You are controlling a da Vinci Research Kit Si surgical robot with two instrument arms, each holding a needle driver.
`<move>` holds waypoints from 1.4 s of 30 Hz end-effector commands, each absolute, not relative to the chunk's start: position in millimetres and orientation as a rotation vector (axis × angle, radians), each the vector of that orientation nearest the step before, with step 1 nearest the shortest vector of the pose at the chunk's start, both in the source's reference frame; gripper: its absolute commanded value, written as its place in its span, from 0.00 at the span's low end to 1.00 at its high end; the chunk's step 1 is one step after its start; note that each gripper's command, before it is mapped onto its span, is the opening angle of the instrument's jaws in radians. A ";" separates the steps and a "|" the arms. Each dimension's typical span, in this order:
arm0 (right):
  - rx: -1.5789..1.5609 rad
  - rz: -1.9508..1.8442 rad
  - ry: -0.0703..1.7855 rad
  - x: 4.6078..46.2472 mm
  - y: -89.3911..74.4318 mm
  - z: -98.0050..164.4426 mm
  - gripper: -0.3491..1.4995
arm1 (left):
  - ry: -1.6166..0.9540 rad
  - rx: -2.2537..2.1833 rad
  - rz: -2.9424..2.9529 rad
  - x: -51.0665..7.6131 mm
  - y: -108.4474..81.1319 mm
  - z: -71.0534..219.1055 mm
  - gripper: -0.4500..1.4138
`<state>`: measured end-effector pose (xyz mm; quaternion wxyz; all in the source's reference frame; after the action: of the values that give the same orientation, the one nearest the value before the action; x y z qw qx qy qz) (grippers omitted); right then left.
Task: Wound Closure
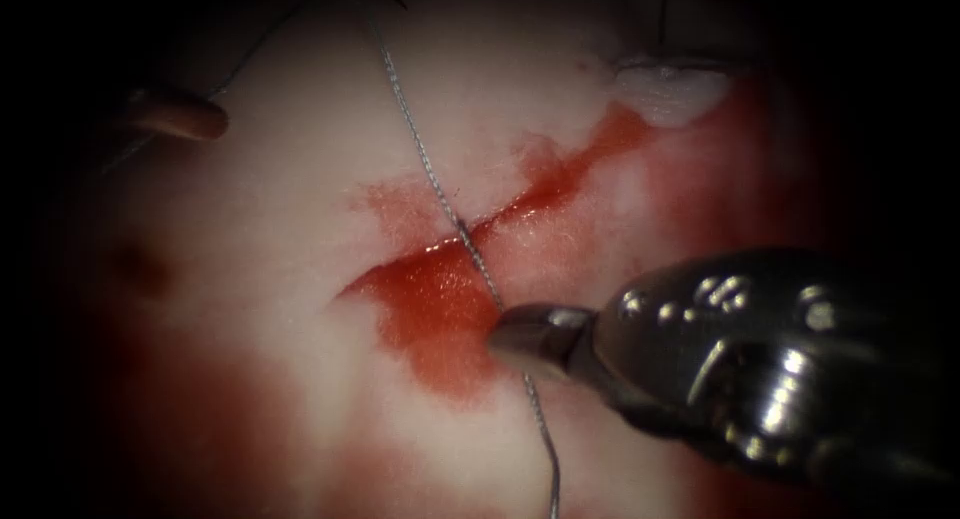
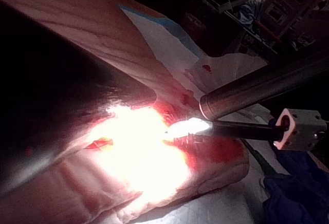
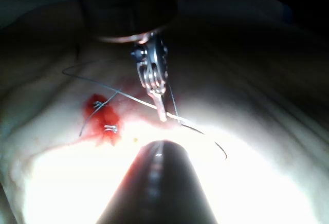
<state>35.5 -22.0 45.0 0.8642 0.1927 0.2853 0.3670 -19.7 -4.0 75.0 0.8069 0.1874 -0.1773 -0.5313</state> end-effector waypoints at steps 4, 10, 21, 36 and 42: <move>0.557 0.930 0.689 35.8 -17.7 47.0 0.00 | -0.493 0.519 -1.159 -21.6 -3.1 74.4 0.00; 0.774 1.148 0.838 35.4 -15.5 52.8 0.00 | -0.642 0.704 -1.148 -23.9 -3.9 74.0 0.00; 0.874 1.271 1.104 38.0 -13.1 55.1 0.00 | -0.674 0.913 -0.989 -25.8 -6.9 75.0 0.00; 1.287 1.230 1.519 39.4 -13.0 53.8 0.00 | -0.532 0.867 -0.998 -25.1 -9.1 83.2 0.00; 1.385 1.141 1.502 39.8 -13.8 53.0 0.00 | -0.422 0.704 -1.010 -23.6 -7.5 86.2 0.00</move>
<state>38.7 -14.9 53.6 0.3880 0.5473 0.5880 0.4518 -22.8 -8.3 86.8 0.7971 0.3223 -0.1924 -0.4731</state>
